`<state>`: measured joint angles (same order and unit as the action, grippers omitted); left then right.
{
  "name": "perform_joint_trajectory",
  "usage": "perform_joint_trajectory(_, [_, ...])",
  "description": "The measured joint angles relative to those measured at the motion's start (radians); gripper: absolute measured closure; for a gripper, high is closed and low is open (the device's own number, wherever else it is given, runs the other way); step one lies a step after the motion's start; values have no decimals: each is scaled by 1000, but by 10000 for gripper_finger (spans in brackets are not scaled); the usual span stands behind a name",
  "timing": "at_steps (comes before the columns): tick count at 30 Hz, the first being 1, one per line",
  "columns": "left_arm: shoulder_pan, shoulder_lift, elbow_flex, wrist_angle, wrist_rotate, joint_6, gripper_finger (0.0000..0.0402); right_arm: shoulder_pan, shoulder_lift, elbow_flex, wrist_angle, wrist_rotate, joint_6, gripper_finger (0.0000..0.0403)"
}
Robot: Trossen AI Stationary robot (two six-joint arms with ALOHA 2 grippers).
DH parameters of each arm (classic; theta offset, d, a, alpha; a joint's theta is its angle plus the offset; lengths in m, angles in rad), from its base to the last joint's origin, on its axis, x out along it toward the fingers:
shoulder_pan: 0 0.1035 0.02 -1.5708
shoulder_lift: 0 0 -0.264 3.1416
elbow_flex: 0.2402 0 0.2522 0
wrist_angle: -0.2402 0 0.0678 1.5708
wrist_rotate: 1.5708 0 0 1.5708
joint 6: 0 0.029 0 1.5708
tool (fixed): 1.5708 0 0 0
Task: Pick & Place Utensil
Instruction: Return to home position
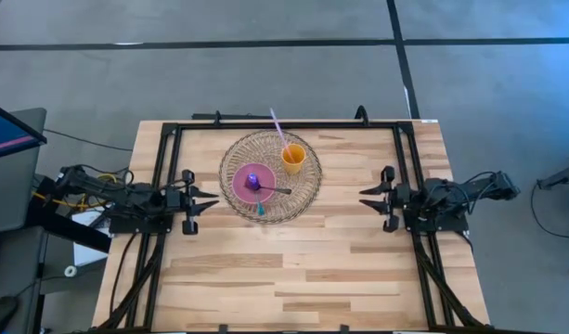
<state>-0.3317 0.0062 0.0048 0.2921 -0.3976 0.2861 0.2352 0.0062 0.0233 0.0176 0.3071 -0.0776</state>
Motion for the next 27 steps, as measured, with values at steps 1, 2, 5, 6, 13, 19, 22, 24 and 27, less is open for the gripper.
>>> perform_joint_trajectory(1, [0, 3, 0, 1, 3, -3, 337, 0, -4, -4, 10, -3, 0, 301])
perform_joint_trajectory(2, [0, 4, 0, 2, 3, -4, 337, 0, -3, -8, 22, -3, 1, 301])
perform_joint_trajectory(5, [0, 5, 0, 2, 2, -5, 337, 0, 6, -9, 24, -4, 0, 301])
perform_joint_trajectory(6, [0, 5, 0, 2, 2, -5, 337, 0, 7, -9, 24, -4, 0, 301])
perform_joint_trajectory(13, [0, 5, 0, 2, -2, -6, 337, 0, 6, -9, 23, 4, 0, 301])
perform_joint_trajectory(19, [0, 5, 0, 5, -2, -6, 337, 0, 6, -9, 23, 4, 0, 301])
perform_joint_trajectory(22, [0, 5, 0, 5, -2, -6, 337, 0, 6, -9, 22, 4, 0, 301])
perform_joint_trajectory(24, [0, 5, 0, 5, -2, -6, 337, 0, 6, -9, 22, 4, 0, 301])
perform_joint_trajectory(27, [0, 5, 0, 5, -2, -6, 337, 0, 6, -9, 22, 4, 0, 301])
